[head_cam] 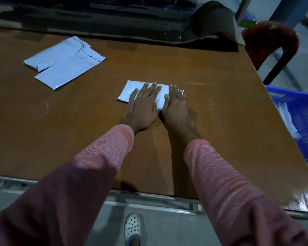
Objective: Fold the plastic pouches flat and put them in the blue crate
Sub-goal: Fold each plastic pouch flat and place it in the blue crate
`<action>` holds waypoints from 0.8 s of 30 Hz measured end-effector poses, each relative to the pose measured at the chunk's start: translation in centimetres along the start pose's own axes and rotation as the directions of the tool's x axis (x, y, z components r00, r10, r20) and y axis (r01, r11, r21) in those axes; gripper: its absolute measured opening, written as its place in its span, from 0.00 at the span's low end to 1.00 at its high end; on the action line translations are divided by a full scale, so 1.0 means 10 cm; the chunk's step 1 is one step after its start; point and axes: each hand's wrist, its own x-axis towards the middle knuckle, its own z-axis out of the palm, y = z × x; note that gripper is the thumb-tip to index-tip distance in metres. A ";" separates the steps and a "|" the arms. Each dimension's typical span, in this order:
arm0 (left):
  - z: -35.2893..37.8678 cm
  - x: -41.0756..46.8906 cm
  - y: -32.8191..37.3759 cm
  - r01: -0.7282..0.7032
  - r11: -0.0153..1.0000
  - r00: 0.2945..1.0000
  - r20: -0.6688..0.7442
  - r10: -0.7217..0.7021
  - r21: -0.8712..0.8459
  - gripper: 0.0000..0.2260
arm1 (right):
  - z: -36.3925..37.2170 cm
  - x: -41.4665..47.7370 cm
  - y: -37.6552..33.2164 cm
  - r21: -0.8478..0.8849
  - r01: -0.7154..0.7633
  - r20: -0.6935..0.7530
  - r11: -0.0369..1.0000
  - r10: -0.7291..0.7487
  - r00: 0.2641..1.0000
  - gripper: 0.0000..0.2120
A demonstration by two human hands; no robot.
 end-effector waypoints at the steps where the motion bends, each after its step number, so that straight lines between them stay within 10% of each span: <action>1: -0.01 0.00 0.01 0.011 1.000 1.000 0.006 -0.011 0.010 0.27 | 0.03 0.01 0.02 -0.012 0.003 0.000 1.000 -0.003 1.000 0.26; 24: -0.04 -0.03 0.02 0.004 1.000 1.000 -0.005 -0.004 -0.026 0.27 | -0.41 0.03 -0.18 -0.043 0.126 0.279 0.991 -0.110 0.954 0.23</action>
